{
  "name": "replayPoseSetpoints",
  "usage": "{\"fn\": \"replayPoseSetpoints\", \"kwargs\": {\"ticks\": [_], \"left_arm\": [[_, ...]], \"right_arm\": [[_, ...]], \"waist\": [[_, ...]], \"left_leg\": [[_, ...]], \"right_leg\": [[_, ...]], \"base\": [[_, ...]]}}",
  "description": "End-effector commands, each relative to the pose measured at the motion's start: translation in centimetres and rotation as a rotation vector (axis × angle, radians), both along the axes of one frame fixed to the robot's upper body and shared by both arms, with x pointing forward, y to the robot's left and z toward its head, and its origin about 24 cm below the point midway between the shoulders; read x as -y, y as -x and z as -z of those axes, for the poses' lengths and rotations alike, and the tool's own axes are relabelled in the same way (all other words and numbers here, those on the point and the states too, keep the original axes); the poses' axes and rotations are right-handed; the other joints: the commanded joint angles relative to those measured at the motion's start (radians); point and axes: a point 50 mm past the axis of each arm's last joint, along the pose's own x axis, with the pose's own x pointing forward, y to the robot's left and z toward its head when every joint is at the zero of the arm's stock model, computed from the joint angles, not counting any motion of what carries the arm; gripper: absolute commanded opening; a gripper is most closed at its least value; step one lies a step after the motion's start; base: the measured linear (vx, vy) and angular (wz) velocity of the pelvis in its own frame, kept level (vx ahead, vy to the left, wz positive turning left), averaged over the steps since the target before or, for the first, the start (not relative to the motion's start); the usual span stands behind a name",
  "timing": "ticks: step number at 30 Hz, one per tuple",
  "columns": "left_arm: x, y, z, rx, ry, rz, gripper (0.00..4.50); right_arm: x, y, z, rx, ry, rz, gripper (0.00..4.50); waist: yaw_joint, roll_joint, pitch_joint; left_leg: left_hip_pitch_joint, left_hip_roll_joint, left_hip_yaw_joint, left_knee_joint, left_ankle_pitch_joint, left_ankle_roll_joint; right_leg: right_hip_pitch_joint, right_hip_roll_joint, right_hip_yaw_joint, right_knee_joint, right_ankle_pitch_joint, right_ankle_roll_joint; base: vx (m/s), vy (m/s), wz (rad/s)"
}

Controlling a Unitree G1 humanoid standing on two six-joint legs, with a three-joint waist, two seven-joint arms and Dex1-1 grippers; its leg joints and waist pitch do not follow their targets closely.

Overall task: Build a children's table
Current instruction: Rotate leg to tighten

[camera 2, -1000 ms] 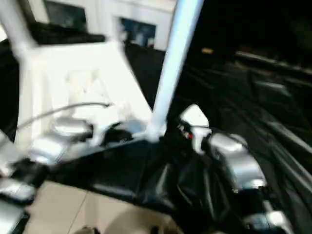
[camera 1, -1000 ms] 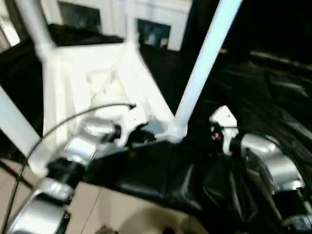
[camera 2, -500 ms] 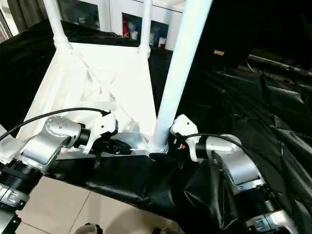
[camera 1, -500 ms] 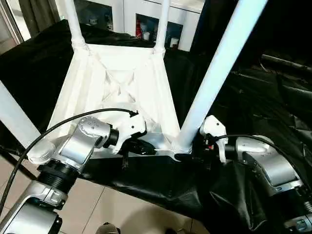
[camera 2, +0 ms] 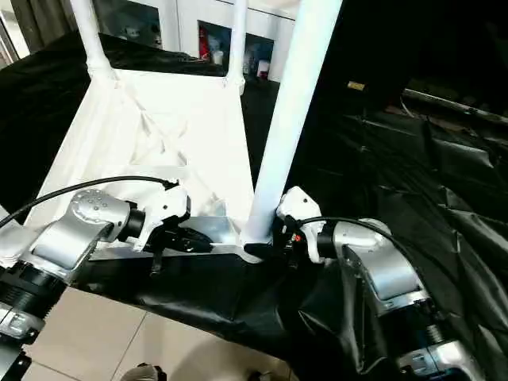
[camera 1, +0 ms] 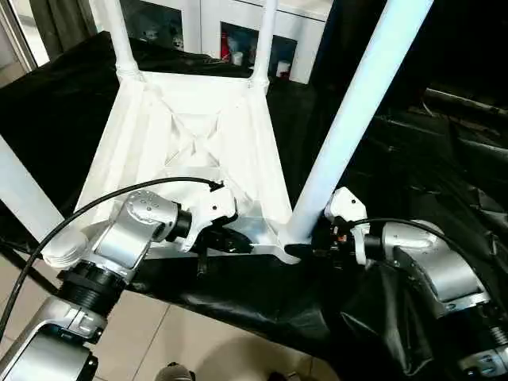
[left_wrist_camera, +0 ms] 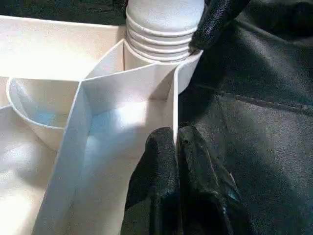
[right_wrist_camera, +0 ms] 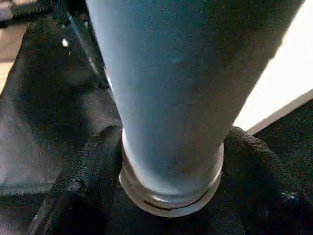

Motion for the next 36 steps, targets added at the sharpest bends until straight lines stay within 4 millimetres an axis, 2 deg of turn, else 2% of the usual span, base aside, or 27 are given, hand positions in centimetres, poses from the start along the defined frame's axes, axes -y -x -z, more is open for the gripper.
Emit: {"fn": "replayPoseSetpoints", "kwargs": {"ticks": [1,2,3,4,5,6,7,8,9,10,11,12,13,14,15,16,18,21,22,24,26,28,29,30,34,35,36], "left_arm": [[1.2,-0.1,0.9,-0.003,0.007,-0.041,0.0],[1.2,-0.1,0.9,-0.003,0.007,-0.041,0.0],[1.9,-1.0,1.4,0.034,0.013,-0.166,0.0],[2.3,-1.4,1.7,0.045,0.016,-0.224,0.0],[2.9,-1.8,2.0,0.05,0.021,-0.282,0.0],[3.5,-2.0,2.2,0.048,0.025,-0.32,0.0],[3.6,-2.0,2.2,0.047,0.027,-0.329,0.0],[5.7,-2.4,2.6,0.039,0.032,-0.4,0.0],[6.3,-2.4,2.7,0.04,0.03,-0.413,0.0],[6.6,-2.5,2.7,0.041,0.03,-0.418,0.0],[7.2,-2.4,2.9,0.042,0.025,-0.412,0.0],[7.7,-2.4,2.9,0.043,0.022,-0.408,0.0],[8.2,-2.3,3.0,0.045,0.016,-0.398,0.0],[8.2,-2.3,3.0,0.045,0.016,-0.398,0.0],[9.0,-2.1,3.2,0.052,0.005,-0.364,0.0],[9.0,-2.1,3.2,0.052,0.004,-0.363,0.0],[9.2,-2.1,3.3,0.057,-0.004,-0.354,0.0],[8.4,-2.2,3.5,0.049,-0.032,-0.343,0.0],[8.2,-2.2,3.5,0.048,-0.038,-0.343,0.0],[7.3,-1.9,3.7,0.032,-0.06,-0.302,0.0],[6.8,-1.7,3.7,0.022,-0.067,-0.272,0.0],[6.1,-1.4,3.6,0.01,-0.063,-0.22,0.0],[6.0,-1.4,3.6,0.006,-0.065,-0.213,0.0],[5.3,-1.1,3.5,0.003,-0.067,-0.163,0.0],[3.8,-0.4,3.0,-0.009,-0.064,-0.045,0.0],[3.2,0.0,2.8,-0.026,-0.064,-0.001,0.0],[3.2,0.0,2.8,-0.026,-0.064,0.0,0.0]], "right_arm": [[-0.3,-0.5,0.1,0.003,-0.059,0.093,2.76],[-0.3,-0.5,0.1,0.003,-0.059,0.093,2.76],[-0.4,-1.2,1.1,-0.006,-0.071,0.25,2.74],[-0.6,-1.5,1.7,-0.019,-0.078,0.336,2.74],[-0.9,-1.9,2.4,-0.035,-0.083,0.445,2.72],[-1.1,-2.3,2.8,-0.046,-0.084,0.532,2.72],[-1.2,-2.4,2.9,-0.048,-0.083,0.553,2.72],[-2.2,-3.2,4.1,-0.085,-0.061,0.772,2.72],[-2.6,-3.3,4.4,-0.099,-0.053,0.822,2.72],[-2.9,-3.4,4.5,-0.105,-0.051,0.841,2.72],[-3.8,-3.4,4.3,-0.099,-0.07,0.818,2.72],[-4.5,-3.4,4.2,-0.093,-0.084,0.801,2.72],[-5.4,-3.4,3.9,-0.086,-0.102,0.775,2.72],[-5.4,-3.4,3.9,-0.086,-0.102,0.775,2.72],[-7.0,-3.4,3.2,-0.068,-0.139,0.707,2.72],[-7.0,-3.4,3.2,-0.068,-0.141,0.705,2.72],[-7.7,-3.5,2.9,-0.062,-0.165,0.68,3.39],[-7.3,-3.8,2.0,-0.032,-0.196,0.662,3.39],[-7.2,-3.9,1.9,-0.025,-0.196,0.662,3.67],[-6.0,-4.0,1.2,0.02,-0.194,0.615,3.79],[-5.4,-3.9,0.8,0.036,-0.186,0.562,3.96],[-4.5,-3.6,0.3,0.06,-0.153,0.481,4.12],[-4.3,-3.6,0.2,0.063,-0.146,0.465,4.24],[-3.4,-3.1,-0.1,0.076,-0.106,0.374,4.24],[-1.6,-1.6,-0.6,0.066,-0.042,0.163,4.24],[-0.8,-1.0,-0.7,0.049,-0.021,0.096,4.24],[-0.8,-1.0,-0.7,0.049,-0.021,0.095,4.24]], "waist": [[-0.006,0.005,-0.055],[-0.005,0.004,-0.053],[-0.006,0.004,-0.054],[-0.01,0.003,-0.052],[-0.012,0.0,-0.05],[-0.018,0.001,-0.051],[-0.022,-0.002,-0.052],[-0.026,0.0,-0.053],[-0.035,0.002,-0.049],[-0.039,0.0,-0.05],[-0.039,0.002,-0.05],[-0.04,0.0,-0.049],[-0.039,0.003,-0.047],[-0.041,0.002,-0.048],[-0.041,0.005,-0.048],[-0.043,0.003,-0.047],[-0.044,0.003,-0.047],[-0.044,0.004,-0.048],[-0.044,0.004,-0.048],[-0.045,0.004,-0.049],[-0.043,0.002,-0.054],[-0.043,0.001,-0.056],[-0.04,0.0,-0.06],[-0.037,0.001,-0.063],[-0.029,0.002,-0.066],[-0.023,0.004,-0.068],[-0.022,0.004,-0.069]], "left_leg": [[0.015,0.019,0.007,-0.06,-0.188,0.035],[0.016,0.019,0.006,-0.062,-0.201,0.026],[0.016,0.018,0.004,-0.063,-0.224,0.015],[0.014,0.018,0.006,-0.063,-0.231,0.011],[0.02,0.016,0.001,-0.066,-0.273,-0.015],[0.016,0.016,0.0,-0.067,-0.274,-0.023],[0.011,0.012,-0.006,-0.071,-0.284,-0.034],[0.01,0.012,-0.006,-0.071,-0.28,-0.038],[0.014,0.011,-0.007,-0.072,-0.305,-0.045],[0.016,0.008,-0.01,-0.071,-0.33,-0.047],[0.015,0.008,-0.01,-0.071,-0.337,-0.038],[0.015,0.008,-0.009,-0.071,-0.342,-0.032],[0.017,0.008,-0.009,-0.071,-0.355,-0.022],[0.013,0.007,-0.011,-0.073,-0.353,-0.018],[0.011,0.007,-0.012,-0.074,-0.355,-0.018],[0.013,0.007,-0.012,-0.074,-0.369,-0.016],[0.014,0.008,-0.013,-0.075,-0.379,-0.014],[0.011,0.01,-0.015,-0.078,-0.379,-0.013],[0.011,0.01,-0.015,-0.078,-0.379,-0.012],[0.01,0.011,-0.015,-0.079,-0.378,-0.01],[0.006,0.013,-0.014,-0.078,-0.354,-0.002],[-0.001,0.014,-0.012,-0.077,-0.295,0.007],[0.002,0.015,-0.009,-0.073,-0.264,0.016],[0.005,0.014,-0.004,-0.067,-0.228,0.03],[0.008,0.016,0.002,-0.06,-0.148,0.066],[0.011,0.018,0.004,-0.058,-0.117,0.084],[0.013,0.019,0.004,-0.057,-0.112,0.089]], "right_leg": [[0.047,-0.048,0.035,-0.059,-0.178,-0.202],[0.046,-0.048,0.034,-0.063,-0.205,-0.196],[0.047,-0.05,0.034,-0.067,-0.252,-0.183],[0.043,-0.049,0.036,-0.068,-0.266,-0.178],[0.038,-0.052,0.034,-0.082,-0.367,-0.151],[0.037,-0.054,0.036,-0.077,-0.376,-0.148],[0.043,-0.052,0.03,-0.083,-0.418,-0.125],[0.04,-0.054,0.032,-0.082,-0.418,-0.12],[0.032,-0.051,0.032,-0.088,-0.44,-0.112],[0.031,-0.05,0.029,-0.092,-0.477,-0.093],[0.031,-0.049,0.029,-0.097,-0.475,-0.078],[0.03,-0.048,0.029,-0.098,-0.472,-0.072],[0.027,-0.047,0.03,-0.101,-0.475,-0.067],[0.03,-0.047,0.029,-0.101,-0.474,-0.063],[0.031,-0.046,0.029,-0.101,-0.472,-0.062],[0.028,-0.045,0.028,-0.104,-0.484,-0.057],[0.027,-0.047,0.027,-0.105,-0.498,-0.055],[0.029,-0.047,0.027,-0.105,-0.481,-0.063],[0.029,-0.047,0.027,-0.104,-0.475,-0.066],[0.029,-0.048,0.028,-0.102,-0.464,-0.073],[0.037,-0.049,0.028,-0.097,-0.427,-0.081],[0.044,-0.047,0.03,-0.088,-0.338,-0.102],[0.045,-0.046,0.03,-0.082,-0.283,-0.123],[0.048,-0.045,0.03,-0.076,-0.218,-0.155],[0.055,-0.044,0.032,-0.06,-0.073,-0.196],[0.058,-0.044,0.032,-0.051,-0.012,-0.22],[0.057,-0.044,0.032,-0.049,0.004,-0.23]], "base": [[0.0,0.0,0.0],[0.0,0.0,0.0],[0.0,0.0,0.0],[0.0,0.0,0.0],[0.0,0.0,0.0],[0.0,0.0,0.0],[0.0,0.0,0.0],[0.0,0.0,0.0],[0.0,0.0,0.0],[0.0,0.0,0.0],[0.0,0.0,0.0],[0.0,0.0,0.0],[0.0,0.0,0.0],[0.0,0.0,0.0],[0.0,0.0,0.0],[0.0,0.0,0.0],[0.0,0.0,0.0],[0.0,0.0,0.0],[0.0,0.0,0.0],[0.0,0.0,0.0],[0.0,0.0,0.0],[0.0,0.0,0.0],[0.0,0.0,0.0],[0.0,0.0,0.0],[0.056,-0.009,0.01],[0.053,-0.004,0.0],[0.0,0.0,0.0]]}}
